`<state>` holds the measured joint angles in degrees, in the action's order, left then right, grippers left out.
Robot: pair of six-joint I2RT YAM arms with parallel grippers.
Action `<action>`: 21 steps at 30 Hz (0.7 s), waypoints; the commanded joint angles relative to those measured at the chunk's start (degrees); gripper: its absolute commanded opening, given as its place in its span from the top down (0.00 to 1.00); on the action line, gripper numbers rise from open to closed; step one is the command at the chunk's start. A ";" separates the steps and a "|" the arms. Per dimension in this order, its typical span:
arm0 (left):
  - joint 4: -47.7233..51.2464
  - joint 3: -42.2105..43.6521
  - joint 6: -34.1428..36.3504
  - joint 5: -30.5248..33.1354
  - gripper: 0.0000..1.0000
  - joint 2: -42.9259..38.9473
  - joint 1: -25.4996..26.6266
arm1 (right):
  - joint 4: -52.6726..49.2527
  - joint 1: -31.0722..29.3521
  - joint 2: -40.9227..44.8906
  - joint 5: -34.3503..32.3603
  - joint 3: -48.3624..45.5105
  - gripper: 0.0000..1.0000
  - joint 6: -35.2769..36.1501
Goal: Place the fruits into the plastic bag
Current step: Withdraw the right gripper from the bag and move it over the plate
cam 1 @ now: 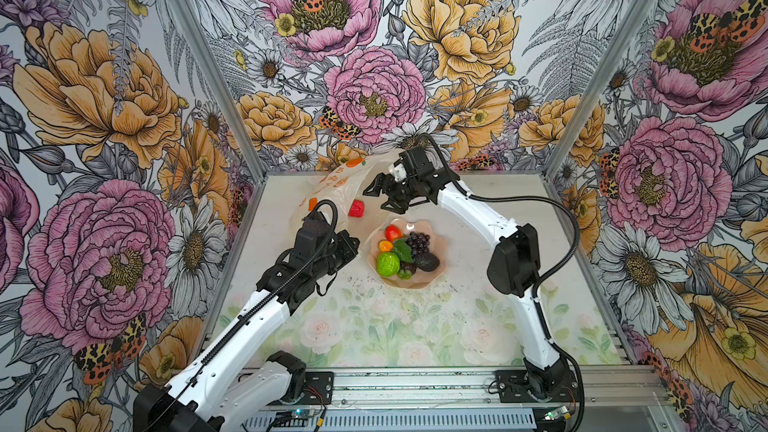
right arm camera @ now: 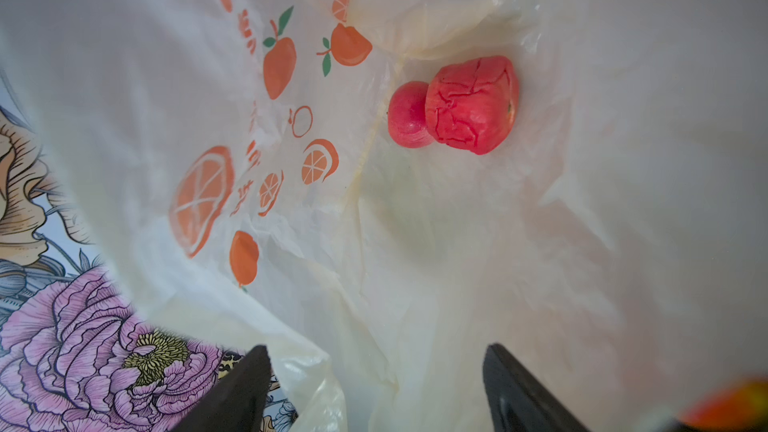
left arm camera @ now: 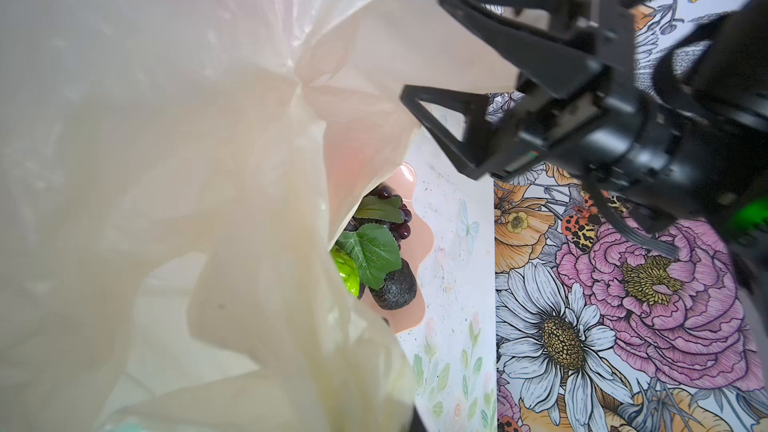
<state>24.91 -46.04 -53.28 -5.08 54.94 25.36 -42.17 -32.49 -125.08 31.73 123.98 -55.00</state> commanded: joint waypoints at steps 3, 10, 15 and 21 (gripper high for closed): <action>-1.52 1.51 -0.60 0.37 1.00 -1.39 -1.29 | -3.79 0.59 13.61 -2.97 -12.03 0.18 8.75; -1.48 2.53 -0.09 -1.32 1.00 -1.60 -2.50 | -5.99 -1.33 25.83 -11.51 -31.23 0.16 9.89; -1.36 2.63 0.36 -2.12 1.00 -2.09 -3.12 | -6.04 -5.90 25.05 -15.02 -33.90 0.14 9.48; -0.62 3.51 1.09 -3.38 1.00 -3.96 -4.78 | -7.20 -9.38 21.17 -16.72 -31.43 0.12 9.05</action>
<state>24.32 -43.64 -53.47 -6.74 52.49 21.63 -48.73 -40.99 -102.17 17.78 90.04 -46.52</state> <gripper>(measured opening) 0.046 0.879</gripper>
